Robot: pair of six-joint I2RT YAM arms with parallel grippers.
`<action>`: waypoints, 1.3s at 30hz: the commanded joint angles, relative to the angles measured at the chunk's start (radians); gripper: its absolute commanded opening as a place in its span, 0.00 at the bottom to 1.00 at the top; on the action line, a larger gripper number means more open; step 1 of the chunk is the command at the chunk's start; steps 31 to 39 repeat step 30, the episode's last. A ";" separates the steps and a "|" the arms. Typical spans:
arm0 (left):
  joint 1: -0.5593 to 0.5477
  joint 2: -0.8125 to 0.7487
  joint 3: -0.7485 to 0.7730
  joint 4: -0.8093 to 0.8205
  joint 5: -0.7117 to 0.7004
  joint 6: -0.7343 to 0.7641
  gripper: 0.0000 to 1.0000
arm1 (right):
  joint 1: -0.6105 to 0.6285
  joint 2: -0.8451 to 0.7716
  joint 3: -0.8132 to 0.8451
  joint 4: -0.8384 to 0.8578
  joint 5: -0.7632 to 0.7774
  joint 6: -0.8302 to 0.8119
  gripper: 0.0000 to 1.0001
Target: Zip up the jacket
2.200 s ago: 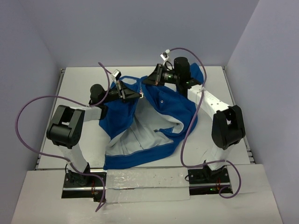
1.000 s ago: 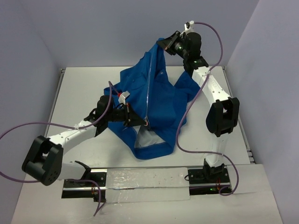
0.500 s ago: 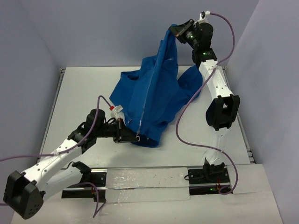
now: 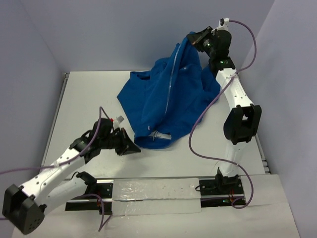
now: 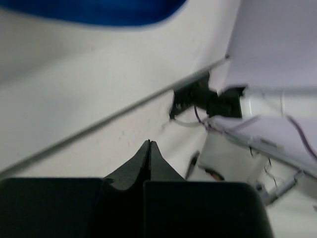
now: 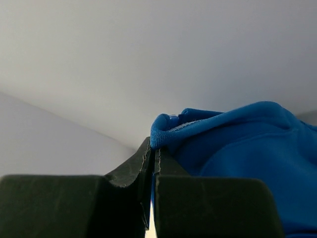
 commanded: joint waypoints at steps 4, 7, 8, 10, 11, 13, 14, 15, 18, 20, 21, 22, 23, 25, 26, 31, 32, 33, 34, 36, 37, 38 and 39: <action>0.095 0.292 0.451 -0.091 -0.344 0.213 0.03 | 0.016 -0.350 -0.320 -0.157 0.258 -0.243 0.73; 0.141 0.362 0.571 -0.105 -0.333 0.290 0.23 | 0.015 -0.408 -0.389 -0.303 0.388 -0.291 0.85; 0.156 0.378 0.618 -0.117 -0.338 0.317 0.31 | 0.015 -0.420 -0.413 -0.358 0.455 -0.301 0.88; 0.187 0.425 0.688 -0.132 -0.355 0.351 0.51 | 0.015 -0.459 -0.458 -0.431 0.560 -0.320 0.93; 0.195 0.426 0.689 -0.135 -0.355 0.358 0.51 | 0.015 -0.460 -0.475 -0.451 0.594 -0.320 0.94; 0.210 0.447 0.762 -0.122 -0.379 0.371 0.60 | 0.013 -0.492 -0.521 -0.524 0.681 -0.320 0.97; 0.213 0.455 0.775 -0.119 -0.390 0.381 0.62 | 0.013 -0.509 -0.553 -0.554 0.698 -0.320 0.98; 0.213 0.459 0.791 -0.117 -0.399 0.382 0.63 | 0.014 -0.521 -0.558 -0.559 0.714 -0.318 0.98; 0.214 0.466 0.833 -0.116 -0.432 0.396 0.65 | 0.014 -0.586 -0.661 -0.613 0.779 -0.272 1.00; 0.213 0.461 0.838 -0.116 -0.444 0.402 0.65 | 0.015 -0.622 -0.729 -0.617 0.782 -0.260 1.00; 0.213 0.456 0.837 -0.117 -0.452 0.403 0.65 | 0.015 -0.646 -0.757 -0.614 0.776 -0.254 1.00; 0.213 0.454 0.835 -0.117 -0.457 0.405 0.65 | 0.015 -0.655 -0.772 -0.615 0.776 -0.252 1.00; 0.214 0.451 0.833 -0.121 -0.462 0.406 0.65 | 0.015 -0.661 -0.785 -0.617 0.778 -0.250 1.00; 0.215 0.444 0.827 -0.128 -0.479 0.410 0.65 | 0.015 -0.679 -0.821 -0.621 0.785 -0.247 1.00; 0.215 0.438 0.823 -0.128 -0.486 0.412 0.65 | 0.015 -0.686 -0.836 -0.622 0.787 -0.246 1.00; 0.215 0.400 0.785 -0.107 -0.496 0.408 0.65 | 0.014 -0.690 -0.867 -0.628 0.785 -0.242 0.99; 0.215 0.400 0.785 -0.107 -0.496 0.408 0.65 | 0.014 -0.690 -0.867 -0.628 0.785 -0.242 0.99; 0.215 0.400 0.785 -0.107 -0.496 0.408 0.65 | 0.014 -0.690 -0.867 -0.628 0.785 -0.242 0.99; 0.215 0.400 0.785 -0.107 -0.496 0.408 0.65 | 0.014 -0.690 -0.867 -0.628 0.785 -0.242 0.99; 0.215 0.400 0.785 -0.107 -0.496 0.408 0.65 | 0.014 -0.690 -0.867 -0.628 0.785 -0.242 0.99; 0.215 0.400 0.785 -0.107 -0.496 0.408 0.65 | 0.014 -0.690 -0.867 -0.628 0.785 -0.242 0.99; 0.215 0.400 0.785 -0.107 -0.496 0.408 0.65 | 0.014 -0.690 -0.867 -0.628 0.785 -0.242 0.99; 0.215 0.400 0.785 -0.107 -0.496 0.408 0.65 | 0.014 -0.690 -0.867 -0.628 0.785 -0.242 0.99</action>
